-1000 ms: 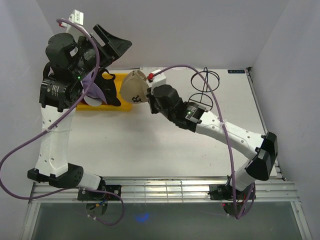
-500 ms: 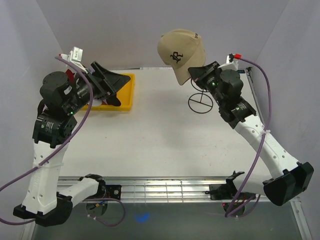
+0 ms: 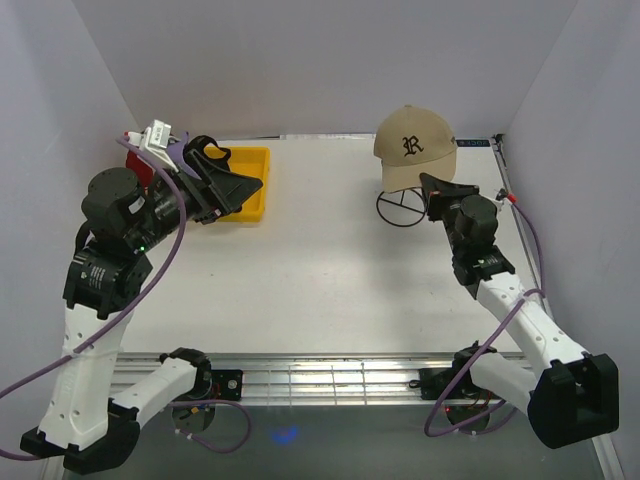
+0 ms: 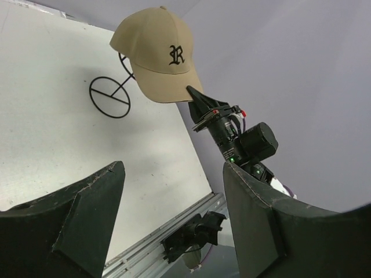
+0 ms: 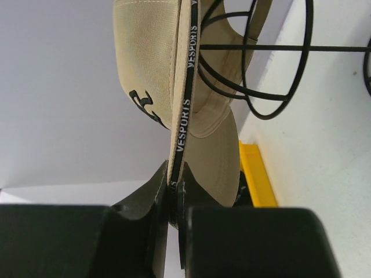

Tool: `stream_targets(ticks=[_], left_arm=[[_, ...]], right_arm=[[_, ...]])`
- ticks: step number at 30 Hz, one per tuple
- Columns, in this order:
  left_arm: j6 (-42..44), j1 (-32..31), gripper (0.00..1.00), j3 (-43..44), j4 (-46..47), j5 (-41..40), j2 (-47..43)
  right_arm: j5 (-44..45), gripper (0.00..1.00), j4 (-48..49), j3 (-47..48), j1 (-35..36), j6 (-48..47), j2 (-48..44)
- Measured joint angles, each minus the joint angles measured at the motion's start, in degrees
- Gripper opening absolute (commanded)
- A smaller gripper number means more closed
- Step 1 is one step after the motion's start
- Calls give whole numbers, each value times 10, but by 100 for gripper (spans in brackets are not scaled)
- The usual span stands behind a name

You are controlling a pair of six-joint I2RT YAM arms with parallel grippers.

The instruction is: Stack the hats

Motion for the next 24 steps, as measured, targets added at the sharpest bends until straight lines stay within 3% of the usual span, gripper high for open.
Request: stream_targets(ticks=[9,24], left_arm=[[2,-2,78,-8,0,2,7],[7,-2,78,-33,-2,-2,4]], right_arm=[[2,8,80,-59,-17,60,-38],[-21,8,153,-141,-19,87,-8]])
